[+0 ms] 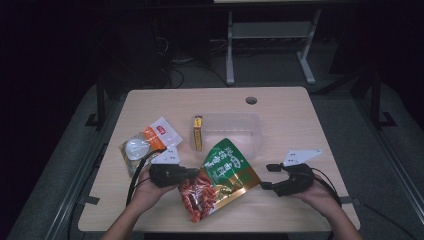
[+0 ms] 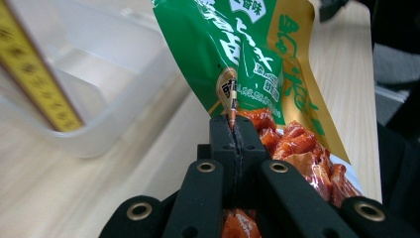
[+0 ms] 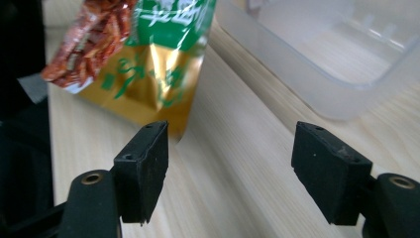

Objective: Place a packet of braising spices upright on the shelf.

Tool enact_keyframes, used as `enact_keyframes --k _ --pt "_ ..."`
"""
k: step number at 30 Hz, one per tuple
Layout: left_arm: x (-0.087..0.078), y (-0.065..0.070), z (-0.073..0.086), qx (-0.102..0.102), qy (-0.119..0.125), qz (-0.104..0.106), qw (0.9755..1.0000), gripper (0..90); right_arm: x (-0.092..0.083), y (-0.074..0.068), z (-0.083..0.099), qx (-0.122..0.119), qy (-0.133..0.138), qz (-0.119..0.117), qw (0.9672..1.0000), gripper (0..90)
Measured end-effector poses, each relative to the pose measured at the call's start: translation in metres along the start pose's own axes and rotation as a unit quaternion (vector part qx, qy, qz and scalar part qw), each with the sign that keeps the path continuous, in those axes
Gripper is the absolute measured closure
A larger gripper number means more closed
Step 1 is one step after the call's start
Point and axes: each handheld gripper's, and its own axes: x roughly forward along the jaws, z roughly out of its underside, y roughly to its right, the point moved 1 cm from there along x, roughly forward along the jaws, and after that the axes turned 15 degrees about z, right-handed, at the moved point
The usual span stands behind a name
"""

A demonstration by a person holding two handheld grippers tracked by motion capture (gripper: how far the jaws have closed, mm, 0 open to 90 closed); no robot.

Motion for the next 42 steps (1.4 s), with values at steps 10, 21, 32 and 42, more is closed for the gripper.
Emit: enact_keyframes --k 10,21,32,42 --pt "-0.023 -0.004 0.000 -0.014 0.057 -0.021 0.9981 89.9 0.010 -0.009 -0.014 0.000 0.022 -0.031 0.9993 30.1" --pt "-0.025 -0.002 -0.003 -0.008 0.074 -0.025 0.9969 89.9 0.039 -0.021 -0.046 -0.008 0.046 -0.062 0.9970 34.5" --pt "-0.026 -0.001 -0.003 -0.001 0.086 -0.031 0.9959 89.8 0.053 -0.023 -0.059 0.000 0.054 -0.084 0.9950 65.0" --pt "-0.019 0.000 -0.003 0.001 0.085 -0.020 0.9961 89.6 0.046 -0.024 -0.060 -0.018 0.061 -0.087 0.9942 89.6"
